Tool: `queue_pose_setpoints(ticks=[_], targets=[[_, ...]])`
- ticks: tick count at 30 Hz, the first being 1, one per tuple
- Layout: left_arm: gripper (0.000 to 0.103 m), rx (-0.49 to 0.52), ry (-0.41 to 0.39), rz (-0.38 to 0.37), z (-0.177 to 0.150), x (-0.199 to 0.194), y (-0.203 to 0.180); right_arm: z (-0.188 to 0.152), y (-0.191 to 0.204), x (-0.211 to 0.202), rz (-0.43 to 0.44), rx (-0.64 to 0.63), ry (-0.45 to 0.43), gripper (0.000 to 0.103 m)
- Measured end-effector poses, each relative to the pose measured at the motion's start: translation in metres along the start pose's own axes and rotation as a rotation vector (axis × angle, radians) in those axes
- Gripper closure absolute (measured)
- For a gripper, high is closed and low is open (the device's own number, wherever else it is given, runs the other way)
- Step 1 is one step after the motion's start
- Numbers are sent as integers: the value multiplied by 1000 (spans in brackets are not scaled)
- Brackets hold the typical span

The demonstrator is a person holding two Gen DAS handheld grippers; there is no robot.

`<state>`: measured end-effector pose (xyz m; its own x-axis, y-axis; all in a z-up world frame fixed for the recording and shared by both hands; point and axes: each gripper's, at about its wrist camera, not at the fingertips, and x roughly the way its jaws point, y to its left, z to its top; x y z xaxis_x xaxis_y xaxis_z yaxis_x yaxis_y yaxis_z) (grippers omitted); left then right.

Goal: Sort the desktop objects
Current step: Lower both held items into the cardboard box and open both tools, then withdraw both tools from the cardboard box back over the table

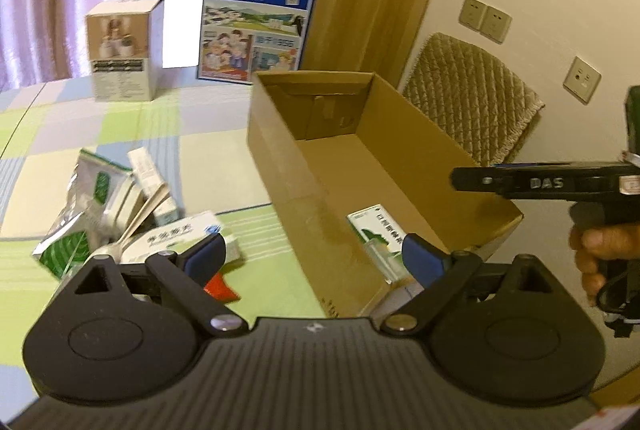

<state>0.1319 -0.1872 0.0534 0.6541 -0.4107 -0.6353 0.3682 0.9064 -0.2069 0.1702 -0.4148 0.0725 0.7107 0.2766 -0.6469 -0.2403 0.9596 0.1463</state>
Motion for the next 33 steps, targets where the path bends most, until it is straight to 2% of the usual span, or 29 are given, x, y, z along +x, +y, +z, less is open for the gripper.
queue_pose_setpoints(ticks=[7, 15, 20, 33], targets=[[9, -21, 3, 47, -21, -25, 8, -20, 22, -28, 10, 24, -1, 15], [5, -42, -12, 62, -40, -61, 18, -44, 58, -51, 12, 8, 20, 2], [1, -55, -22, 83, -50, -85, 24, -56, 80, -58, 26, -19, 32, 2], [1, -106, -77, 158, -75, -130, 49, -80, 118, -66, 44, -52, 71, 2]])
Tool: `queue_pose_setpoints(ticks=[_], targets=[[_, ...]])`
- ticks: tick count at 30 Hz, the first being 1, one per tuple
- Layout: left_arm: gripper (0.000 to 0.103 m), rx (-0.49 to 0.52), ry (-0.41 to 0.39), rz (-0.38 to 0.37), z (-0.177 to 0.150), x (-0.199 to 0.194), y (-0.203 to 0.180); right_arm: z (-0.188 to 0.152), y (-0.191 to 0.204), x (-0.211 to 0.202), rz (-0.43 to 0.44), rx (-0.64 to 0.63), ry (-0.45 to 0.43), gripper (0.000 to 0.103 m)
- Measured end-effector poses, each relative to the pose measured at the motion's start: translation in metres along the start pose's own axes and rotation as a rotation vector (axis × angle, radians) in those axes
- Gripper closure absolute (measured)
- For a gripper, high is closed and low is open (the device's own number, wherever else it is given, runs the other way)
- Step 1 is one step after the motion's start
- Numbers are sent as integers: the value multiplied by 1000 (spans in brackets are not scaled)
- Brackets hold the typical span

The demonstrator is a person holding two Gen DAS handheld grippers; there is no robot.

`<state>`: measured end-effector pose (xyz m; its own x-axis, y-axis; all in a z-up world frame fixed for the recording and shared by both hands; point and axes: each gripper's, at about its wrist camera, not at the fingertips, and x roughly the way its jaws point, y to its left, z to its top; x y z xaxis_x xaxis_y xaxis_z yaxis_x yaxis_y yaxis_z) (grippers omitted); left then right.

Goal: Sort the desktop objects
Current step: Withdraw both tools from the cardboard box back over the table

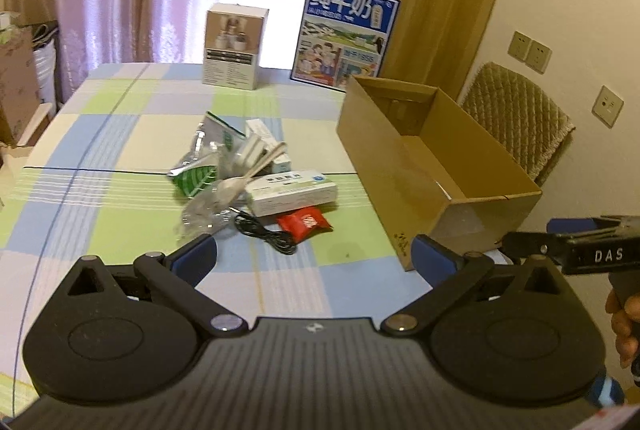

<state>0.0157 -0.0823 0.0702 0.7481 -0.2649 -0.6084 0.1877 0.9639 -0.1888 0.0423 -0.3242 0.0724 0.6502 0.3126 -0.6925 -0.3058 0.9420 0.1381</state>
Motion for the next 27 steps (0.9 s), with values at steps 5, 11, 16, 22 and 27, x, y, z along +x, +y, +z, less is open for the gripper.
queue_pose_setpoints(ticks=[5, 11, 16, 22, 27], targets=[[1, -18, -22, 16, -5, -12, 11, -10, 7, 1, 7, 2, 10, 2], [1, 2, -43, 42, -13, -23, 20, -16, 13, 2, 12, 2, 12, 2], [1, -5, 0, 64, -21, -23, 26, -23, 15, 2, 27, 13, 13, 2], [1, -38, 47, 84, -30, -22, 39, -31, 17, 3, 28, 26, -11, 2], [1, -53, 61, 100, -31, -21, 48, -32, 20, 6, 24, 9, -2, 2]])
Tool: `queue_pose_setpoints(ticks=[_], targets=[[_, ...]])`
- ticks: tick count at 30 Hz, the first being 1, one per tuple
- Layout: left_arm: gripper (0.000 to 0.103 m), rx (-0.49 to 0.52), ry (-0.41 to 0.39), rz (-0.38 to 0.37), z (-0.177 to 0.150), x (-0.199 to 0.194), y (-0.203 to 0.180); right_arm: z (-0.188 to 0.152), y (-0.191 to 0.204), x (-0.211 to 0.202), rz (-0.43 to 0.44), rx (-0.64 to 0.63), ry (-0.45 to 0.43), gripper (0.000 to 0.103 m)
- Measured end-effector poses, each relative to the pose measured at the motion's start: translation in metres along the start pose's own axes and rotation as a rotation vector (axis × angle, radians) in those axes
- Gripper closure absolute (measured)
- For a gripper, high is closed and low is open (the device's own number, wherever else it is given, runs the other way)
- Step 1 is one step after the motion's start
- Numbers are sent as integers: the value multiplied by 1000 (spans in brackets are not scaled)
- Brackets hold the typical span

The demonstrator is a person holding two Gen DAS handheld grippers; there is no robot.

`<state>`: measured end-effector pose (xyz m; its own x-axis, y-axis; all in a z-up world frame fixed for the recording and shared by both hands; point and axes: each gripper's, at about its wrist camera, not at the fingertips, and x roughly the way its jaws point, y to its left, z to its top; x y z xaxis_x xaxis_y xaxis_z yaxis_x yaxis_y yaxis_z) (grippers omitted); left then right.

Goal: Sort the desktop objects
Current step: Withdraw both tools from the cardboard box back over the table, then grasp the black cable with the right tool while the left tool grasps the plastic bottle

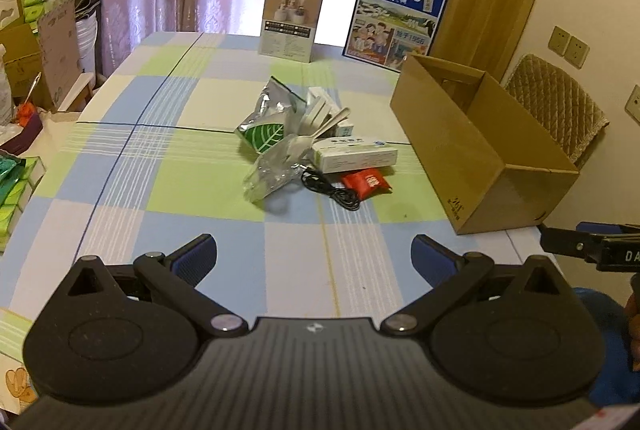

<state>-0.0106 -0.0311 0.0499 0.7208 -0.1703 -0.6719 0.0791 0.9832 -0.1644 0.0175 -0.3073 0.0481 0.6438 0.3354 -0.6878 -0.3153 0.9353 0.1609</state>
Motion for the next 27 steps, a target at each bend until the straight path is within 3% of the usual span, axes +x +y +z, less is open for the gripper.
queue_pose_setpoints(ticks=[13, 19, 27], targets=[[1, 39, 42, 37, 2, 16, 15, 3, 20, 18, 61, -96, 41, 2], [2, 123, 23, -10, 13, 26, 21, 11, 36, 34, 90, -176, 57, 2], [2, 304, 35, -16, 27, 52, 28, 29, 54, 67, 95, -282, 67, 2]])
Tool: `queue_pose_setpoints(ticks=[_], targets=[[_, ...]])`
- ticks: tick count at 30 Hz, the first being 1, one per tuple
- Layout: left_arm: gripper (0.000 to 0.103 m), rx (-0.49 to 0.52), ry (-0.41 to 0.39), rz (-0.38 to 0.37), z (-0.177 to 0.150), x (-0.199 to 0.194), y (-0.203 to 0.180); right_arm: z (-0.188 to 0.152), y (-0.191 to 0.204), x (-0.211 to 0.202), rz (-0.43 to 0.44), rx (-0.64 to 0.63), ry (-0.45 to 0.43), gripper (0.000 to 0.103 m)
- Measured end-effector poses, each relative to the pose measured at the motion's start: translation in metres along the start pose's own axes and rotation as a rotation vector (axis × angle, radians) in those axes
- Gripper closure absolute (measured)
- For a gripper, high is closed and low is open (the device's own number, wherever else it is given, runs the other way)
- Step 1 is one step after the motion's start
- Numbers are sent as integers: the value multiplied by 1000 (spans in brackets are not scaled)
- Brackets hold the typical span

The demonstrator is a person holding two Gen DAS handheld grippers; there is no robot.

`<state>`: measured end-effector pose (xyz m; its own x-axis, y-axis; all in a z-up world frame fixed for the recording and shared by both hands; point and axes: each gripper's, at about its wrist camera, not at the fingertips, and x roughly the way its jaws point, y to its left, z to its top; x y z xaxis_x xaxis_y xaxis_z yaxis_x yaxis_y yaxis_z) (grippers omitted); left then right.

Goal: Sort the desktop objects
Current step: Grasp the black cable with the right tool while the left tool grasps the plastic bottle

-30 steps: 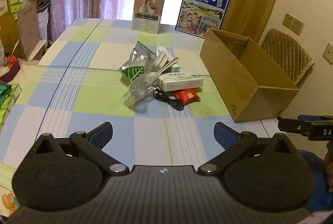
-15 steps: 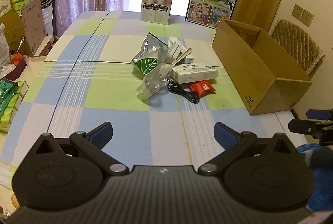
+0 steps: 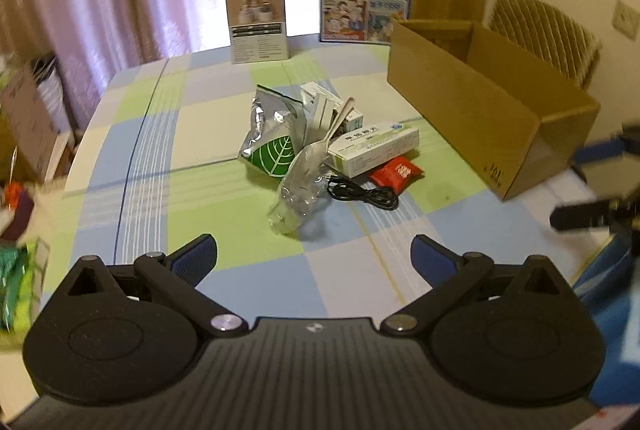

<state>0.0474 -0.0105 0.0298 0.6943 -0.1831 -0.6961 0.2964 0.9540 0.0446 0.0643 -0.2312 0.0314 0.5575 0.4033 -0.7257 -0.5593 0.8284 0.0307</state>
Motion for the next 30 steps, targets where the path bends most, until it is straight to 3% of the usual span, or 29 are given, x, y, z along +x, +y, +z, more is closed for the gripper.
queue_pose_setpoints(ticks=[3, 8, 19, 23, 30], targets=[[8, 83, 24, -30, 0, 13, 3, 8, 1, 20, 5, -35, 29, 3], [9, 192, 37, -19, -3, 35, 4, 19, 6, 52, 31, -105, 70, 14], [14, 307, 52, -33, 5, 93, 12, 27, 7, 121, 92, -220, 97, 34], [24, 345, 51, -25, 5, 111, 14, 24, 7, 142, 112, -253, 99, 47], [38, 343, 23, -59, 6, 132, 17, 30, 8, 170, 119, -299, 72, 52]])
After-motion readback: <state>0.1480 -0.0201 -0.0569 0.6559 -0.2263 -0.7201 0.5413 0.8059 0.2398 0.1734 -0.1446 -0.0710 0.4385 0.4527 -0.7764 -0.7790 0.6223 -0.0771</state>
